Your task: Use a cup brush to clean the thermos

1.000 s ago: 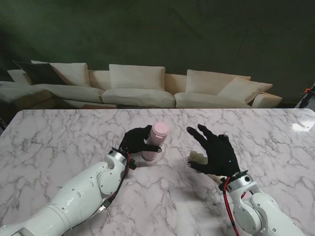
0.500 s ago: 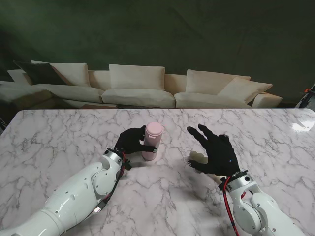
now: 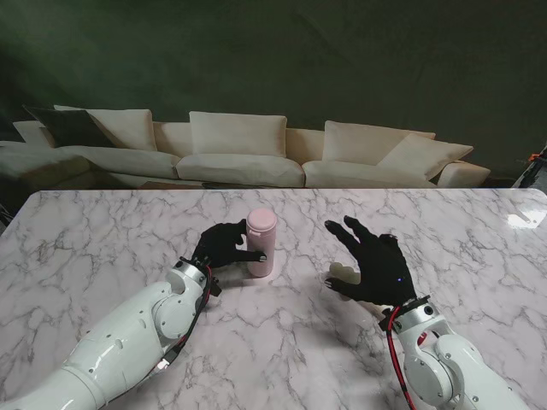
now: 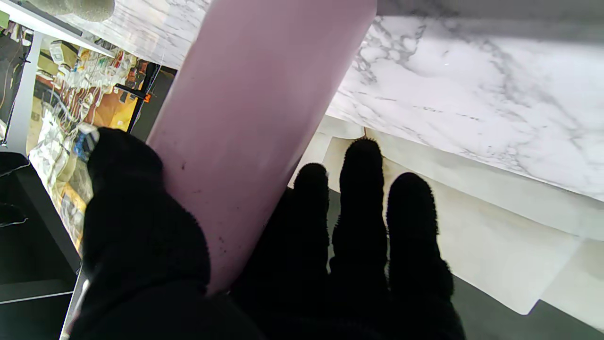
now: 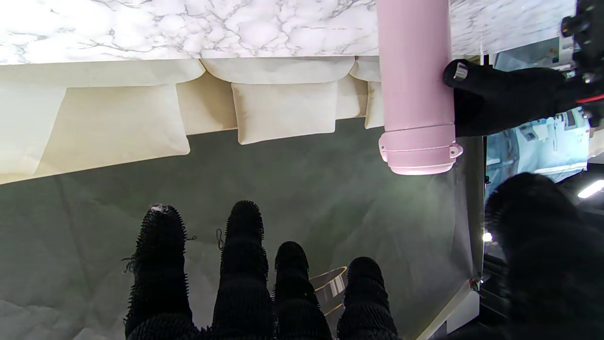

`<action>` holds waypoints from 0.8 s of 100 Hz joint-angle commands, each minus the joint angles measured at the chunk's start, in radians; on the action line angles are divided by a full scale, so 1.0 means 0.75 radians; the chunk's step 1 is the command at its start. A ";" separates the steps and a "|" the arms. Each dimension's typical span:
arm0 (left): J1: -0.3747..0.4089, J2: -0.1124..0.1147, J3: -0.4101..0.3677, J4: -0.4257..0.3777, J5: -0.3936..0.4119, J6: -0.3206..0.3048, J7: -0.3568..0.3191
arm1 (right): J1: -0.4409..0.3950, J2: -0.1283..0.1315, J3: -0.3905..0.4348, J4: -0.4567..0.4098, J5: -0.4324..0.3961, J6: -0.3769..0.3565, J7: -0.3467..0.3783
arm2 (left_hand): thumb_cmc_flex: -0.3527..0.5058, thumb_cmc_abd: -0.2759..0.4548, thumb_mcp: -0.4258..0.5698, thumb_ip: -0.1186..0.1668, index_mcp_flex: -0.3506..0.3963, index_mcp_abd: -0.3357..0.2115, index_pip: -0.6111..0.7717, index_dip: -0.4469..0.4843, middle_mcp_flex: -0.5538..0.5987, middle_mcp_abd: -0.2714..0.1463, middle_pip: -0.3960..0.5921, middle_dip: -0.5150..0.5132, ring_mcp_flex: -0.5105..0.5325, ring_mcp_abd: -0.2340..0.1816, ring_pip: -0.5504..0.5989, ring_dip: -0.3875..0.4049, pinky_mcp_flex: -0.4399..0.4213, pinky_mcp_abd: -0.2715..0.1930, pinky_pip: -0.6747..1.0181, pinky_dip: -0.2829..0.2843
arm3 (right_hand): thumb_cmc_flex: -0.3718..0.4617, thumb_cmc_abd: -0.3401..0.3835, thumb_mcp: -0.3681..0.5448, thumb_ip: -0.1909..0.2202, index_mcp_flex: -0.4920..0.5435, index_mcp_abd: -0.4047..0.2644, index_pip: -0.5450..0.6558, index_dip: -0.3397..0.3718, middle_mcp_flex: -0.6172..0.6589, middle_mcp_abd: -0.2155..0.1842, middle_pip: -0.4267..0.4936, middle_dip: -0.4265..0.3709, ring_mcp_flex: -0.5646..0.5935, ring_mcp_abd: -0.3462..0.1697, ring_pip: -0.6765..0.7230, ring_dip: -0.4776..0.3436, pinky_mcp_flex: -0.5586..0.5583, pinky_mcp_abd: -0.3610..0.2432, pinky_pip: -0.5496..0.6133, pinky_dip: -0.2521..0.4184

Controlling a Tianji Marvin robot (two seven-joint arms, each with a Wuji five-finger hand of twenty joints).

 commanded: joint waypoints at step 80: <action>0.029 0.036 -0.057 -0.073 0.009 -0.011 -0.118 | 0.004 -0.006 -0.005 0.011 0.010 0.015 0.000 | -0.254 0.154 0.232 0.112 0.000 -0.084 -0.319 -0.192 -0.249 0.078 -0.131 -0.060 -0.144 0.050 -0.107 0.014 -0.096 0.053 -0.095 0.077 | -0.032 0.045 -0.028 -0.022 0.021 0.029 0.014 0.101 -0.042 0.007 0.010 0.001 -0.030 -0.003 -0.015 -0.036 -0.029 -0.015 -0.024 -0.019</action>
